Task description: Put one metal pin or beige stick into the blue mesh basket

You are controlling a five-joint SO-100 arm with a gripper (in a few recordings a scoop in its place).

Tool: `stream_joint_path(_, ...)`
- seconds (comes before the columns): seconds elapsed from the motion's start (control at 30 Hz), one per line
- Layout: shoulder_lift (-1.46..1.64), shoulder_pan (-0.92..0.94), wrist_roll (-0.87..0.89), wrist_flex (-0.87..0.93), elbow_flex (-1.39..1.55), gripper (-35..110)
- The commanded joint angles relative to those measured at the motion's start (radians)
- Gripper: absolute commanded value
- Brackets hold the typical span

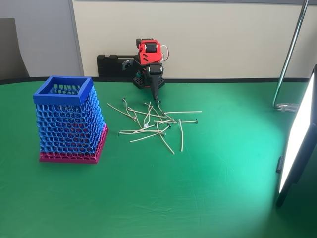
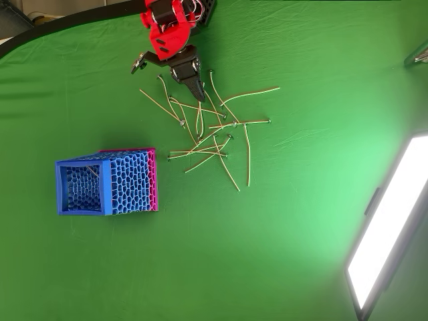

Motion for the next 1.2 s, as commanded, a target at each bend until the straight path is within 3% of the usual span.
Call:
stream_joint_path(0.0,0.006,0.011,0.009,0.005,0.005,1)
stream_joint_path(0.83,0.006,0.011,0.014,0.002,0.005,1)
stream_joint_path(1.17,0.006,0.006,-0.003,0.11,-0.101,0)
